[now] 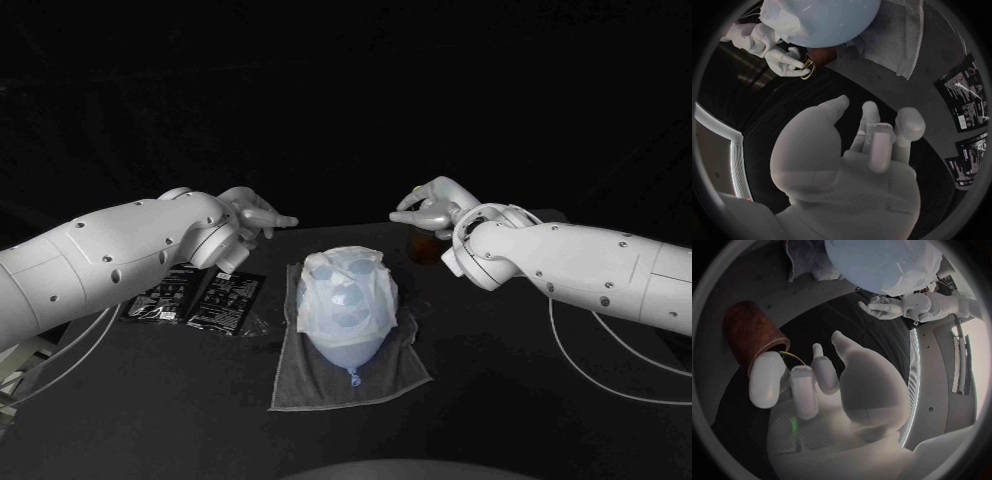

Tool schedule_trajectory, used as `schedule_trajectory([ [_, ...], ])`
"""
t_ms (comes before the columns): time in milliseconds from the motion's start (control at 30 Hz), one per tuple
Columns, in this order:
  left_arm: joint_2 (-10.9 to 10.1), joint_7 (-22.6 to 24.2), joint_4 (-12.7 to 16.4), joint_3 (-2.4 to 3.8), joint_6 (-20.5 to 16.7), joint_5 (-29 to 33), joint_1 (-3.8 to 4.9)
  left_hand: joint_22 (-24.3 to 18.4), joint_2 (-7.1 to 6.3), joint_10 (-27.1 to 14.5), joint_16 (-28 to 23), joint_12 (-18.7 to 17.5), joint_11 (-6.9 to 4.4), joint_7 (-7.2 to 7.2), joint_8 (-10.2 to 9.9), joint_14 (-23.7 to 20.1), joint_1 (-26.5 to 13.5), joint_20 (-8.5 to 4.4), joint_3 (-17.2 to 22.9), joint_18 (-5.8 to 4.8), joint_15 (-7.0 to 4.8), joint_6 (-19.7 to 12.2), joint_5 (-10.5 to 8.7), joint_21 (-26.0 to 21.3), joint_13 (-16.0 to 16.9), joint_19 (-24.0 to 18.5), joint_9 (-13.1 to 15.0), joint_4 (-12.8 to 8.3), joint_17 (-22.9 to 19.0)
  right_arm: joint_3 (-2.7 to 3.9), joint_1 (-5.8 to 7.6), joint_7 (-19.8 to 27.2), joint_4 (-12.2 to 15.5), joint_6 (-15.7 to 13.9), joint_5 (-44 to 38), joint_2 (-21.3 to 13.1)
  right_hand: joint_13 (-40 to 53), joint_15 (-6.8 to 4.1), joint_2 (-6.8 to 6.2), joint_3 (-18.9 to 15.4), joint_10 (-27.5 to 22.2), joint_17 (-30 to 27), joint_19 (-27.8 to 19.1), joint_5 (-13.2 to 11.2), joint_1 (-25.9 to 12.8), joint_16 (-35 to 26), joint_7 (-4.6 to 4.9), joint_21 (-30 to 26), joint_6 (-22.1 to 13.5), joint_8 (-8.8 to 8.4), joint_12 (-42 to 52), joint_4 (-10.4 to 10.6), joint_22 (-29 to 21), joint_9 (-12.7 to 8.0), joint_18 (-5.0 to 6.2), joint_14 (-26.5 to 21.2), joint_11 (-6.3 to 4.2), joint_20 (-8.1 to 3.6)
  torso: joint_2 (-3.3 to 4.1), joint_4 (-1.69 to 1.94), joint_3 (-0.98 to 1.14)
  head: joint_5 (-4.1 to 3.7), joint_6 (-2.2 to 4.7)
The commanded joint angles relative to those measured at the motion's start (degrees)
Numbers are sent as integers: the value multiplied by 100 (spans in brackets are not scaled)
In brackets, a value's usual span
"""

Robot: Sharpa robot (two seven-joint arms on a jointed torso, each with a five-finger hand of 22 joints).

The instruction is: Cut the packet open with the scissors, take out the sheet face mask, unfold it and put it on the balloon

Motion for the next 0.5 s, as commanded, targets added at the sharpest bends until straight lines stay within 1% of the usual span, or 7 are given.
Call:
schedule_trajectory([
  [33,-89,-137,91,1,168,100,3,-32,189,-48,-38,-44,65,-8,-95,211,176,47,-889,36,23,35,-32,-29,-148,-4,-76,456,277,1,-2,357,231,-425,335,-151,410,2,-28,-115,-158,633,-54,-24,13,-130,-10,-92,61,6,-242,49,890,7,89,120,-16,24,0,0,-2,3,15],
  [200,-390,26,446,-5,12,219,-4,-235,476,-135,-99,-150,-6,-22,-53,136,470,36,-1176,86,10,267,-15,-165,-307,-157,-98,537,56,-1,-36,601,676,-546,644,-476,-231,-40,11,-344,-642,-70,-258,-21,124,-617,-51,-591,138,26,-1193,258,720,5,181,-241,-56,-12,10,-4,1,28,18],
  [233,-465,96,543,-7,-38,272,-8,-440,500,-197,-189,-217,-11,-34,-34,30,491,29,-1201,133,1,311,-19,-313,-364,-325,-101,540,-228,-2,-51,663,766,-557,716,-543,-358,-46,16,-382,-725,-189,-317,-22,158,-709,-55,-736,144,26,-1364,292,668,3,206,-299,-59,-17,13,-1,1,32,15],
  [267,-565,200,674,-9,-120,351,-15,-868,538,-320,-425,-369,-12,-39,-15,-230,499,22,-1264,223,-5,342,-15,-640,-495,-675,-114,525,-869,-3,-74,740,883,-572,806,-628,-738,-53,32,-453,-1001,-534,-526,-22,218,-980,-65,-1227,160,27,-1910,368,487,-3,292,-480,-60,-24,14,0,2,38,7],
  [367,-808,544,980,-14,-308,578,-42,-1379,582,-466,-738,-643,-12,-34,34,-507,499,20,-1369,322,-2,372,-17,-1065,-740,-1047,-129,545,-1534,-7,-134,908,1142,-580,986,-821,-1506,-40,62,-571,-1506,-1174,-916,-23,341,-1531,-59,-2213,157,13,-2951,506,78,-18,449,-826,-57,-26,12,4,2,42,-15],
  [400,-903,697,1094,-17,-378,677,-58,-1784,578,-522,-979,-805,1,-22,58,-707,419,29,-1521,394,12,364,-22,-1408,-898,-1329,-141,538,-1986,-9,-160,970,1234,-576,1045,-891,-1665,-41,72,-580,-1641,-1316,-1014,-21,349,-1656,-57,-2441,160,13,-3190,526,-12,-19,484,-915,-52,-21,6,0,2,50,-32],
  [500,-1241,1345,1484,-43,-605,1032,-124,-2270,609,-621,-1814,-1130,35,8,132,-1432,420,72,-1865,447,53,374,-31,-1961,-1240,-1643,-167,545,-3462,-21,-283,1194,1548,-541,1235,-1143,-2331,-18,118,-714,-1727,-2474,-1549,-8,586,-2850,-41,-4126,185,-3,-3757,736,-905,-49,698,-1517,-37,0,-4,-5,2,54,-42],
])
